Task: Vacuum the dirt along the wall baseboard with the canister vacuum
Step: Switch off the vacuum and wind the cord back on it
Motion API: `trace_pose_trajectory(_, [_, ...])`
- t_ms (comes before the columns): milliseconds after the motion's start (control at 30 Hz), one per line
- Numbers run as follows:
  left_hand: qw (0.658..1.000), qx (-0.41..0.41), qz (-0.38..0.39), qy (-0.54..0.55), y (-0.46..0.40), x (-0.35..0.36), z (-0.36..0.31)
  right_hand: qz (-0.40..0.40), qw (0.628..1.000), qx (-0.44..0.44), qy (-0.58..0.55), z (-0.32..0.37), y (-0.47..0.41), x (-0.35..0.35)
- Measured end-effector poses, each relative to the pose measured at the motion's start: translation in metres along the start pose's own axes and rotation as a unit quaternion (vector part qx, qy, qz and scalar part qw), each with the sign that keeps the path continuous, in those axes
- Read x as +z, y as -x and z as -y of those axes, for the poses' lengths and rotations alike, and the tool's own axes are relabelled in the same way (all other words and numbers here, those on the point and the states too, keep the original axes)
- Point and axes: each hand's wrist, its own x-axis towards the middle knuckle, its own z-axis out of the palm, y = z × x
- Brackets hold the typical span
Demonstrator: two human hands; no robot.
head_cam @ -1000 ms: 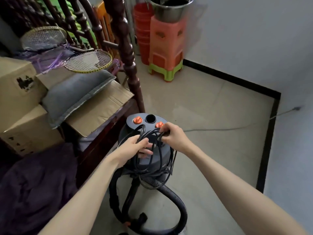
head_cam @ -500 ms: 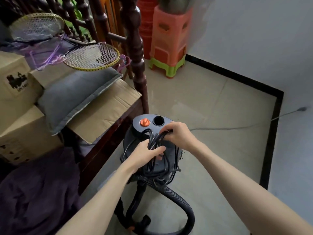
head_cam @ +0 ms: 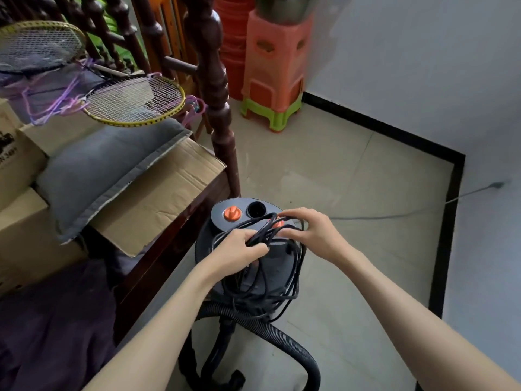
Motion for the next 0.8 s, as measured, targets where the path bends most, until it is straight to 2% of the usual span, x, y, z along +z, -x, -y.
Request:
trace_pose_trajectory(133, [0.998, -0.014, -0.001, 0.067, -0.032, -0.013, 0.007, -0.084, 0.996, -0.012, 0.003, -0.01, -0.02, 0.016])
trace_pose_trajectory(267, [0.993, -0.068, -0.03, 0.094, -0.061, -0.027, 0.051, -0.059, 0.998, -0.013, 0.034, -0.032, -0.05, 0.057])
trace_pose_trajectory(367, [0.995, -0.077, -0.054, 0.022, -0.077, -0.027, 0.081, -0.018, 0.998, 0.008, 0.054, -0.054, -0.059, 0.091])
trace_pose_trajectory(467, [0.993, -0.067, -0.092, -0.032, -0.088, -0.026, 0.104, -0.022, 0.996, 0.005, 0.09, -0.073, -0.064, 0.11])
trace_pose_trajectory(567, [0.981, -0.103, -0.134, -0.094, -0.089, -0.027, 0.126, 0.003, 0.992, -0.009, 0.129, -0.085, -0.064, 0.123])
trace_pose_trajectory(667, [0.979, -0.1, -0.149, -0.092, -0.088, -0.025, 0.141, 0.018, 0.99, -0.026, 0.138, -0.092, -0.059, 0.135])
trace_pose_trajectory(733, [0.981, -0.092, -0.138, -0.104, -0.091, -0.022, 0.145, -0.027, 0.993, -0.019, 0.116, -0.091, -0.052, 0.14])
trace_pose_trajectory(800, [0.983, -0.101, -0.12, -0.094, -0.094, -0.018, 0.15, -0.131, 0.987, -0.028, 0.094, -0.088, -0.044, 0.15])
